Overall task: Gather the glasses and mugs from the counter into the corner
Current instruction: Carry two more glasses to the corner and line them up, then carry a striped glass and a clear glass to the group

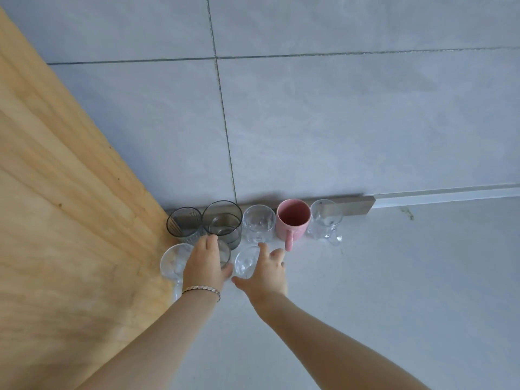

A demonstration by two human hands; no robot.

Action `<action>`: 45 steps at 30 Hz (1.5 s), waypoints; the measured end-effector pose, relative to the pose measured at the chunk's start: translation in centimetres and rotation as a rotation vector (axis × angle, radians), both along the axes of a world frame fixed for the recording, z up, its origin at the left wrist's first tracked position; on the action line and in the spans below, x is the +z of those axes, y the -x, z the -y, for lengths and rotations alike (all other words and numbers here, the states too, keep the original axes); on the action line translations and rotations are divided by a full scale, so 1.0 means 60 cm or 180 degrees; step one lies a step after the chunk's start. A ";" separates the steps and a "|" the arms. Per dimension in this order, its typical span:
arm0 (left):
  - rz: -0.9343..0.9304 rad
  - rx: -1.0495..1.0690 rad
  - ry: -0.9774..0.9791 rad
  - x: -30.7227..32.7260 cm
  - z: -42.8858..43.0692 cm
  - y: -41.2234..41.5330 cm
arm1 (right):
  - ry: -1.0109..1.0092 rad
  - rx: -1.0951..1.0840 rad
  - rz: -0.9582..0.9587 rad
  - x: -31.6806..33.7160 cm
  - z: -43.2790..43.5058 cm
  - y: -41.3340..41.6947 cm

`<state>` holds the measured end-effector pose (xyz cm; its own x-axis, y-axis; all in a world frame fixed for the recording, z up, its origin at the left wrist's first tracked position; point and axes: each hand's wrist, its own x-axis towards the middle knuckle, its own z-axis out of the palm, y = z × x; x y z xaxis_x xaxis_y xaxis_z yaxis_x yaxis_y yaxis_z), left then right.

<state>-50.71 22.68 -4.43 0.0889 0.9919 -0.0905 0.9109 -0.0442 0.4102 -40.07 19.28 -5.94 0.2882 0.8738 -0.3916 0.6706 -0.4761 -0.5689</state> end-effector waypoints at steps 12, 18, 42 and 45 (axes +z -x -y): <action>-0.0766 -0.0646 -0.0325 0.018 0.023 -0.006 | 0.0662 0.0383 -0.0636 0.021 0.073 -0.085; -0.0982 -0.1791 0.0017 0.060 0.102 -0.118 | 0.1397 0.0865 0.0058 0.037 0.202 -0.248; -0.0508 -0.3638 0.1107 0.142 0.717 -1.109 | 0.1388 -0.1245 0.0612 0.209 0.987 -1.108; -0.0688 -0.3768 0.0972 0.146 0.760 -1.198 | 0.1316 -0.1600 0.0620 0.212 1.065 -1.188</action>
